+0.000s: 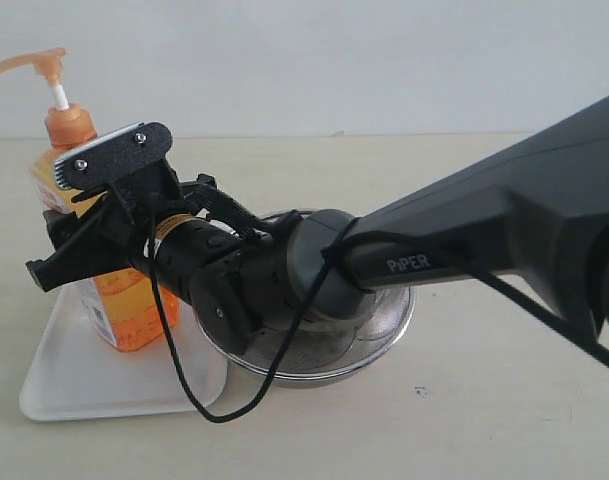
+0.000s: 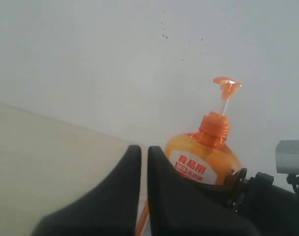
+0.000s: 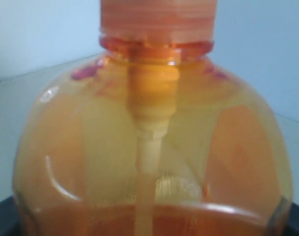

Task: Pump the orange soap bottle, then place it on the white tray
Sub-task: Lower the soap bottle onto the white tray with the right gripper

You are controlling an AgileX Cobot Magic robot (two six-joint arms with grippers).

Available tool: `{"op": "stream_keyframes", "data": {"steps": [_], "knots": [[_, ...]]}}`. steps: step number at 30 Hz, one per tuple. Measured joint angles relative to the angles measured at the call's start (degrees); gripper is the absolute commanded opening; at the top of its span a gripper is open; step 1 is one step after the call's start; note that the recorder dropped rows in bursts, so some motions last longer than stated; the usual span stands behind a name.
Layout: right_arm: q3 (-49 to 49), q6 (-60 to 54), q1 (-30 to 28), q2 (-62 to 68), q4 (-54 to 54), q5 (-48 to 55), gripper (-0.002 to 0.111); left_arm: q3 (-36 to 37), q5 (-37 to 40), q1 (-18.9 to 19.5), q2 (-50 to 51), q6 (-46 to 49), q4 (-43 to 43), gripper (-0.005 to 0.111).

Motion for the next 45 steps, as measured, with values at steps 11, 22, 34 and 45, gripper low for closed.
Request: {"op": "stream_keyframes", "data": {"steps": [11, 22, 34, 45], "knots": [[-0.5, 0.0, 0.1, 0.0, -0.6, 0.1, 0.083, 0.0, 0.0, 0.0, 0.0, 0.0, 0.2, 0.005], [-0.5, 0.0, 0.1, -0.9, 0.0, 1.6, 0.083, 0.0, 0.1, 0.0, 0.0, 0.0, 0.2, 0.005], [-0.5, -1.1, 0.1, -9.3, 1.2, 9.8, 0.083, 0.0, 0.2, 0.0, 0.0, 0.0, 0.2, 0.005], [-0.5, -5.0, 0.1, -17.4, 2.8, 22.5, 0.082, 0.0, 0.3, 0.0, 0.0, 0.0, 0.2, 0.005]]}}
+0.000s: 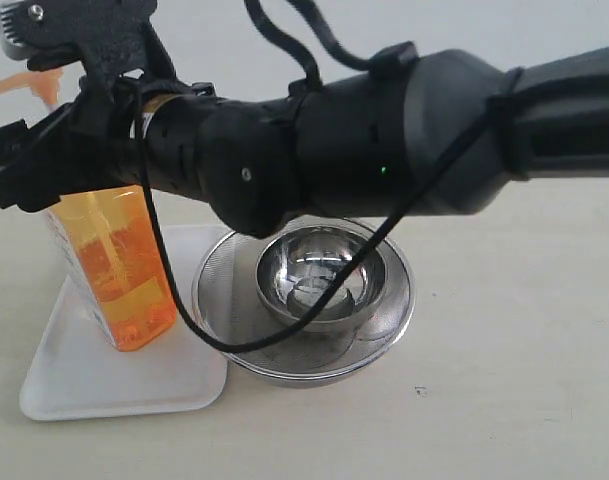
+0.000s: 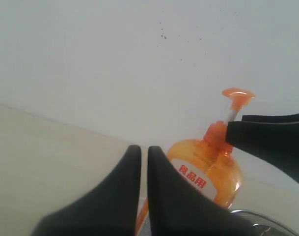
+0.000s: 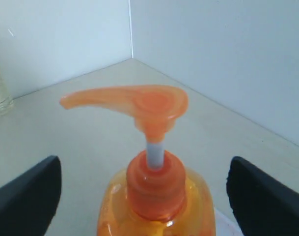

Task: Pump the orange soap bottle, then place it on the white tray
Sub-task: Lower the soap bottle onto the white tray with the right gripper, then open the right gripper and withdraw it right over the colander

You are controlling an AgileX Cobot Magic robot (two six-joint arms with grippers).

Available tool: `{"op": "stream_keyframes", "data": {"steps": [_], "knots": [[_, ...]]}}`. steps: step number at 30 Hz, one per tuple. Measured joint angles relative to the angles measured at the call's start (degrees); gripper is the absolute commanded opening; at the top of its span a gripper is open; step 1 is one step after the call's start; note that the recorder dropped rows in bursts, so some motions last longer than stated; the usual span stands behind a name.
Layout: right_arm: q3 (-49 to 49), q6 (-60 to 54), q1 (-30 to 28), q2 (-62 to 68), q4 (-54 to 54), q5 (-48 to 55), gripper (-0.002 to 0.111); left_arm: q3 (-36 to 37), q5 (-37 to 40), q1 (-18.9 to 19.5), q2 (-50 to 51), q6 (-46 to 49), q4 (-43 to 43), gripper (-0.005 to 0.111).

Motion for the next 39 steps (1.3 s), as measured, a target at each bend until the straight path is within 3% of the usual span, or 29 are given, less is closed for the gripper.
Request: {"op": "stream_keyframes", "data": {"steps": [7, 9, 20, 28, 39], "knots": [[0.0, 0.0, -0.1, -4.5, 0.0, 9.2, 0.082, 0.0, 0.1, 0.0, 0.0, 0.0, 0.0, 0.005], [0.0, 0.0, -0.4, -5.7, 0.0, 11.8, 0.077, 0.0, 0.1, 0.0, 0.0, 0.0, 0.0, 0.005], [0.0, 1.1, -5.3, -9.2, -2.2, 28.2, 0.000, 0.0, 0.1, 0.0, 0.0, 0.0, 0.0, 0.005], [1.7, 7.0, -7.0, -13.4, -10.1, 34.7, 0.000, 0.0, 0.1, 0.0, 0.0, 0.0, 0.0, 0.005], [24.3, 13.5, -15.1, -30.3, -14.6, 26.5, 0.000, 0.0, 11.0, 0.0, 0.0, -0.1, 1.5, 0.005]]}}
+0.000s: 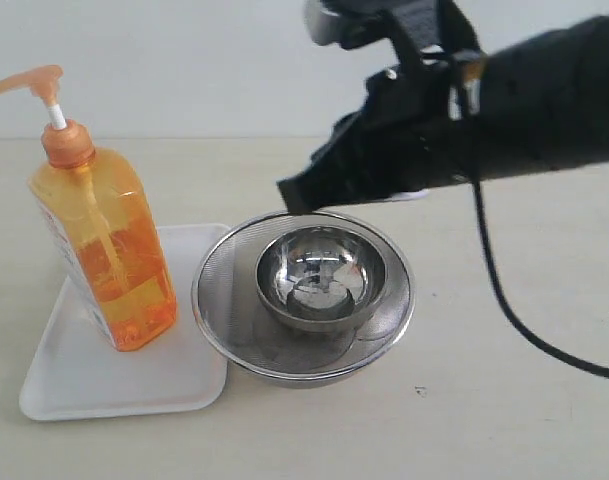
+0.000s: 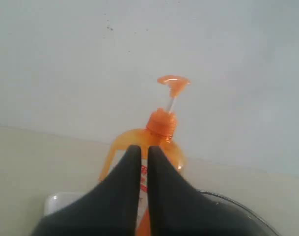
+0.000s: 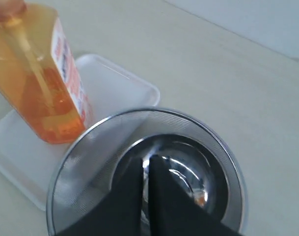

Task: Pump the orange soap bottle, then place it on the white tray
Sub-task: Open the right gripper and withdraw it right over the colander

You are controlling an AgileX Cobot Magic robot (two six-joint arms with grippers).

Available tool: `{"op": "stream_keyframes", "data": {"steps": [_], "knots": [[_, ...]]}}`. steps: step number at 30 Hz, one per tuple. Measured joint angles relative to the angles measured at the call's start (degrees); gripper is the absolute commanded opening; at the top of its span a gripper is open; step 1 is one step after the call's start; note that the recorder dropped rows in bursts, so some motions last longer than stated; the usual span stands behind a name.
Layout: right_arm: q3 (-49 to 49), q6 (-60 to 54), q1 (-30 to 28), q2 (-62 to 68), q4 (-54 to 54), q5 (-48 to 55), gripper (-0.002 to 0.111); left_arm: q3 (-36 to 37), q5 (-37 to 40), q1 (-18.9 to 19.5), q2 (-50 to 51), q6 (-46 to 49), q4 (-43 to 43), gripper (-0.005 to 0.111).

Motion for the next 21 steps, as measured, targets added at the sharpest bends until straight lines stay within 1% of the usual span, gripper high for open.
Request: {"op": "stream_keyframes", "data": {"steps": [6, 9, 11, 14, 16, 18, 21], "knots": [[10.8, 0.5, -4.1, -6.0, 0.0, -6.1, 0.000, 0.0, 3.8, 0.0, 0.0, -0.4, 0.1, 0.005], [13.3, 0.6, -5.0, -7.1, 0.0, -7.0, 0.000, 0.0, 3.3, 0.0, 1.1, -1.1, 0.1, 0.005], [13.9, 0.6, -5.1, -7.3, 0.0, -7.5, 0.000, -0.9, 1.5, 0.0, 2.9, -2.6, 0.6, 0.005], [13.9, 0.6, -5.2, -7.4, 0.0, -8.9, 0.000, -3.7, -0.1, 0.0, 6.6, -6.4, 3.4, 0.005], [13.9, 0.6, -5.2, -7.4, 0.0, -9.5, 0.000, -6.3, -0.1, 0.0, 9.7, -10.1, 7.4, 0.005], [13.9, 0.6, -5.2, -7.4, 0.0, -9.5, 0.000, -9.6, -0.1, 0.0, 13.7, -13.6, 11.1, 0.005], [13.9, 0.6, -5.2, -7.4, 0.0, -9.5, 0.000, -15.2, 0.0, 0.0, 20.6, -15.4, 13.4, 0.005]]}}
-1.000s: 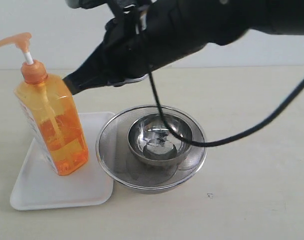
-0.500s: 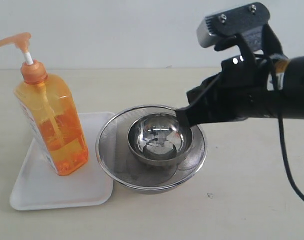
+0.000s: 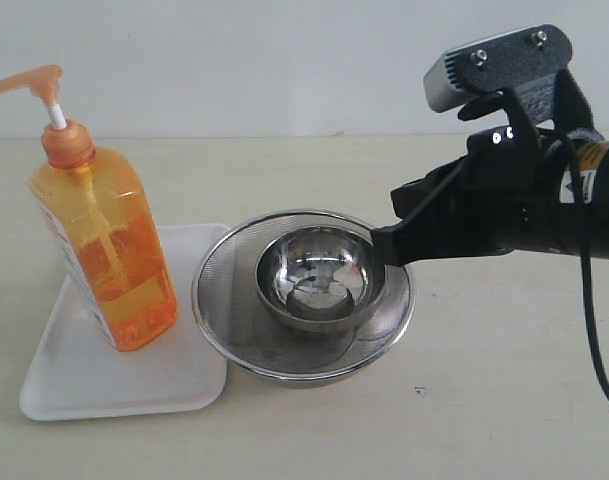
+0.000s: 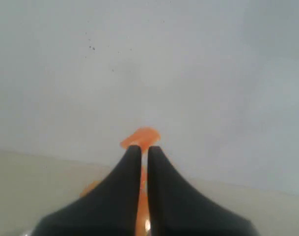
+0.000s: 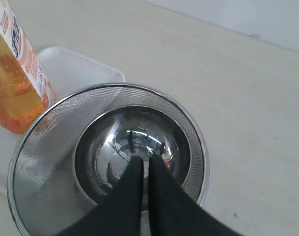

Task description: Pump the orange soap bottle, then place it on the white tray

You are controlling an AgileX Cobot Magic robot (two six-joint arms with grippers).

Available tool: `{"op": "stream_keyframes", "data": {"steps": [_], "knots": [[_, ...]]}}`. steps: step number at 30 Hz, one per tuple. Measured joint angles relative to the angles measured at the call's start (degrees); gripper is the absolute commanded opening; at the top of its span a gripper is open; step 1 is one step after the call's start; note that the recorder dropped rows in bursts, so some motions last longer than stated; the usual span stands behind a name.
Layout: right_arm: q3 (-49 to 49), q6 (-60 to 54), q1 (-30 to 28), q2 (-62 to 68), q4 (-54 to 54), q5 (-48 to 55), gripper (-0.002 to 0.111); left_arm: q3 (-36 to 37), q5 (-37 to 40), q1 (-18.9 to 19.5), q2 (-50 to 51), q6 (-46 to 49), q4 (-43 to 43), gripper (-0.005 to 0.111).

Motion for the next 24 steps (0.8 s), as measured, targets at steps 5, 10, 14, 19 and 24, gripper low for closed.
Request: {"op": "stream_keyframes", "data": {"steps": [5, 10, 14, 19, 24], "knots": [[0.0, 0.0, 0.0, 0.0, 0.0, 0.0, 0.000, -7.8, -0.8, 0.0, 12.8, -0.1, 1.5, 0.005], [0.0, 0.0, 0.0, 0.0, 0.0, 0.3, 0.000, -11.9, -4.3, 0.0, 25.2, -0.3, 2.1, 0.005], [0.0, 0.0, 0.0, 0.0, 0.0, 0.4, 0.000, -12.2, -4.4, -0.1, 32.3, -2.5, 2.1, 0.005], [0.0, 0.0, 0.0, 0.0, -0.1, 0.4, 0.000, -11.6, -0.4, -0.3, 36.8, -3.7, 1.0, 0.005], [0.0, 0.0, 0.0, 0.0, -0.1, -0.1, 0.000, -7.9, 3.9, -0.3, 37.1, -5.6, 0.8, 0.005]]}}
